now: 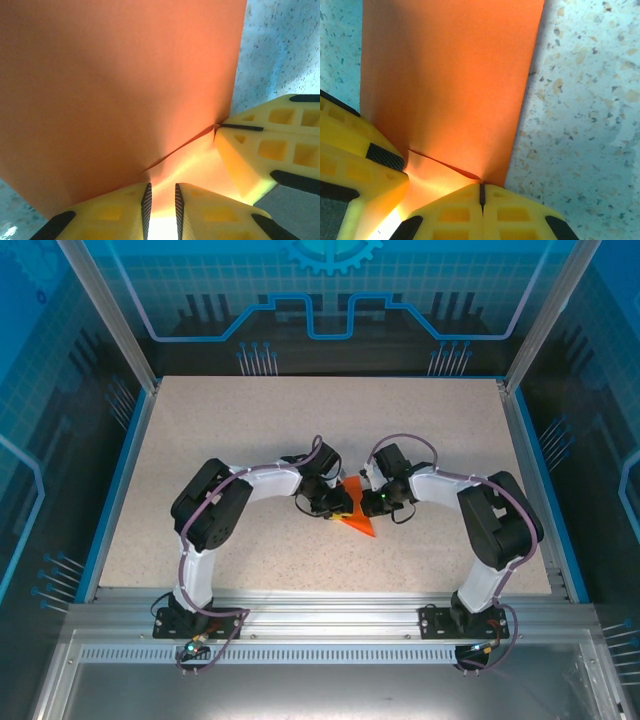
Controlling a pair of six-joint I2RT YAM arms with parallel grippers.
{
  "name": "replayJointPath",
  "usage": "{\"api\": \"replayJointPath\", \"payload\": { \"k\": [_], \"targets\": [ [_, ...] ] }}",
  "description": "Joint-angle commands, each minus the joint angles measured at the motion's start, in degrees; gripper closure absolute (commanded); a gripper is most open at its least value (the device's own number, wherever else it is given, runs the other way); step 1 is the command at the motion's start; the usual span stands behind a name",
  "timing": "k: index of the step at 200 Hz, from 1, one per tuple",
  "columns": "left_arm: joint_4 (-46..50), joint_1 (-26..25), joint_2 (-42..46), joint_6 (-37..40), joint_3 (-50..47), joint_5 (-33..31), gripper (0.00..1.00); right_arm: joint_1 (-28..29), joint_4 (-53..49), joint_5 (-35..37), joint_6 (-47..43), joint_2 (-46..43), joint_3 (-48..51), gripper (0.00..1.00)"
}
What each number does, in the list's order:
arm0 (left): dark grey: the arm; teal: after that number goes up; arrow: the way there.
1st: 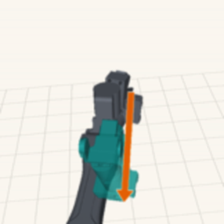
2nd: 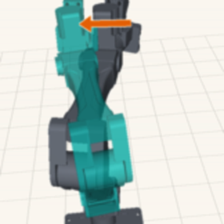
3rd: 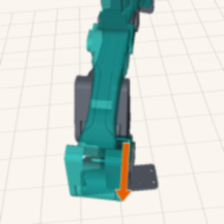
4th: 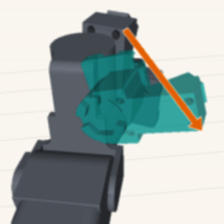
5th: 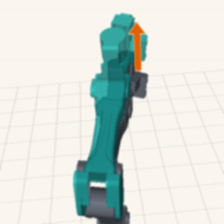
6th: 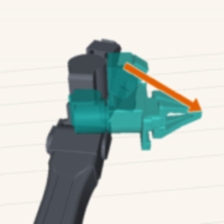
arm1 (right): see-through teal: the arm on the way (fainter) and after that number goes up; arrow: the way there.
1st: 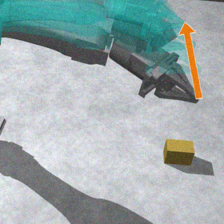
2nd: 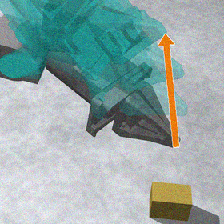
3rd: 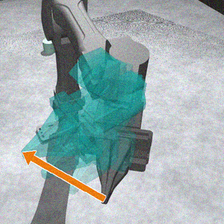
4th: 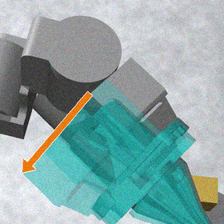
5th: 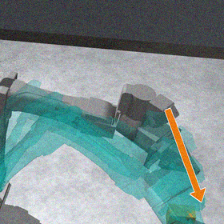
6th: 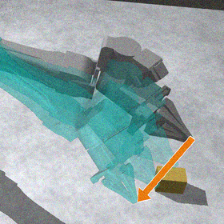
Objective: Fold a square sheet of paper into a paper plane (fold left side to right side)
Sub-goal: Third fold the triangle at the center of the table.
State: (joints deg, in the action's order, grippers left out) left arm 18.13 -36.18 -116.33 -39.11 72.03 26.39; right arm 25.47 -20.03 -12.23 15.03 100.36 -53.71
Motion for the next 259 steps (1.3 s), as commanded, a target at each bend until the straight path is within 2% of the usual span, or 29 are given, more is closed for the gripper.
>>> {"api": "replayJointPath", "payload": {
  "k": [1, 29, 64, 80, 109, 142, 259],
  "targets": [
    [1.2, -0.5, -2.0, -0.6, -1.6, -1.8, 0.75, 0.3, -3.2, 2.3, -0.4, 2.8, 0.9, 1.0],
    [2.6, -0.5, -3.1, -0.4, -1.5, -3.4, 0.76, -0.6, -3.4, -1.1, -0.2, -0.2, 0.0, 1.0],
    [2.8, -0.6, -2.8, -0.4, -2.1, -4.0, 0.77, -2.2, -7.4, -3.9, 0.7, -6.8, -0.7, 0.77],
    [3.0, -0.8, -2.9, -0.4, -1.9, -4.1, 0.76, -2.2, -9.6, -6.4, 1.4, -9.3, -0.4, 0.71],
    [3.6, -0.9, -2.8, -0.3, -1.5, -4.7, 0.77, -1.7, -9.6, -13.7, 4.8, -11.8, 2.4, 0.74],
    [3.8, -1.0, -2.9, -0.3, -1.4, -5.0, 0.77, -0.2, -6.5, -20.2, 9.0, -10.3, 5.8, 0.81],
    [5.0, -1.0, -2.8, 0.2, -1.0, -6.4, 0.78, -0.2, -8.3, -12.3, 11.2, -4.3, 6.7, 0.82]
  ]
}}
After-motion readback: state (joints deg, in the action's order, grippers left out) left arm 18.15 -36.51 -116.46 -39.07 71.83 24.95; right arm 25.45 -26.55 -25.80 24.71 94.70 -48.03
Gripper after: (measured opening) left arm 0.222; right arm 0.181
